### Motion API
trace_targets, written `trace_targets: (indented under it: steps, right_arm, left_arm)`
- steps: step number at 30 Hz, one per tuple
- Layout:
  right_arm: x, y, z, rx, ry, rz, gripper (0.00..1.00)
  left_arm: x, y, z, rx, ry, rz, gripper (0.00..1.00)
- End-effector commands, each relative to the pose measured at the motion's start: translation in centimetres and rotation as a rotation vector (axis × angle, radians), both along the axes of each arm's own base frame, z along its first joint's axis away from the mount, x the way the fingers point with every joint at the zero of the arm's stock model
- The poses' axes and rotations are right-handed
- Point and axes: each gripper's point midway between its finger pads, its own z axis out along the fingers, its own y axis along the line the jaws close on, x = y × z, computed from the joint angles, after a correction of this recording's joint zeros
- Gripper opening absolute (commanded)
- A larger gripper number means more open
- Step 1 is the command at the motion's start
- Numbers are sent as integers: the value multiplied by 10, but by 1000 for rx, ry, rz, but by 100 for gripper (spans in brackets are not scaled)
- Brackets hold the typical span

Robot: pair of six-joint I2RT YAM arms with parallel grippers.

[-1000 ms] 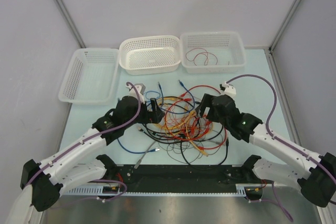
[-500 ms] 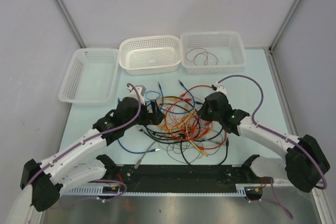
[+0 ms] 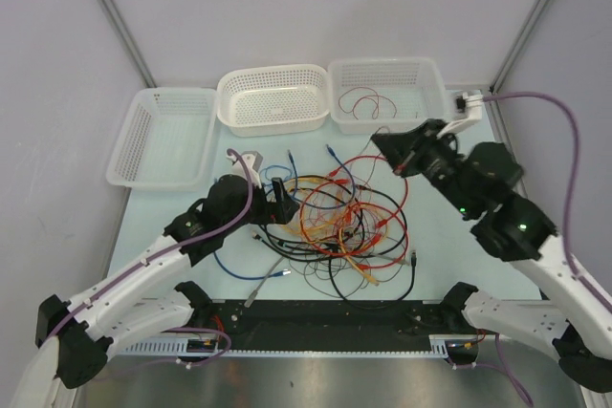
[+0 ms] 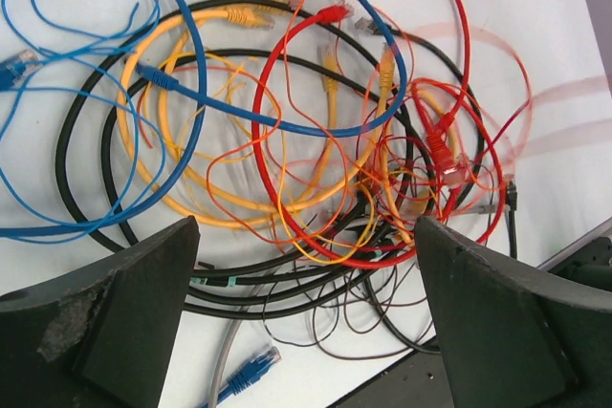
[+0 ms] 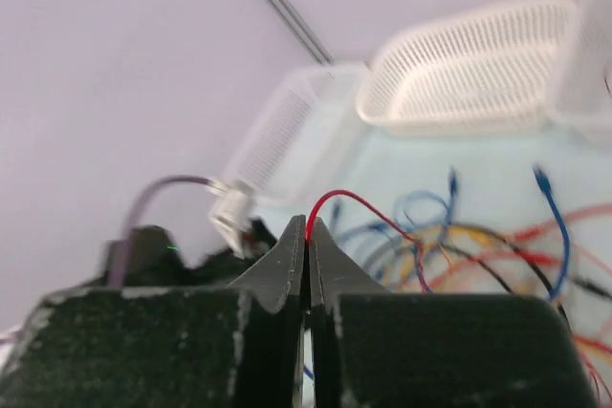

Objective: Untangle the cables

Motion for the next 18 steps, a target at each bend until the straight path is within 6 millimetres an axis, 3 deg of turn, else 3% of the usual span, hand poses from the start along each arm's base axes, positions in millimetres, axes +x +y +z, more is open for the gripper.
trace_targets:
  steps: [1, 3, 4, 6, 7, 9, 12, 16, 18]
  right_arm:
    - [-24, -22, 82, 26, -156, 8, 0]
    - [-27, -19, 98, 13, -170, 36, 0]
    - [-37, -26, 129, 49, -219, 42, 0]
    - [-37, -21, 136, 25, -219, 66, 0]
    - [-44, -27, 154, 42, -246, 68, 0]
    - [-47, -30, 164, 46, -265, 69, 0]
    - [-44, -31, 169, 39, -273, 54, 0]
    - [-31, -26, 155, 14, -233, 25, 0]
    - [-30, -31, 163, 24, -249, 0, 0]
  left_arm:
    - [12, -6, 36, -27, -91, -1, 100]
    - [15, -7, 45, -38, -113, -1, 99]
    - [15, -8, 47, -38, -117, -3, 100]
    - [18, -10, 58, -51, -143, -5, 100]
    - [19, -10, 62, -58, -155, -3, 100]
    - [21, -12, 73, -82, -181, -3, 99]
    - [22, -16, 83, -122, -209, -15, 100]
    - [21, -20, 82, -128, -193, -27, 100]
    - [20, -21, 80, -130, -189, -30, 100]
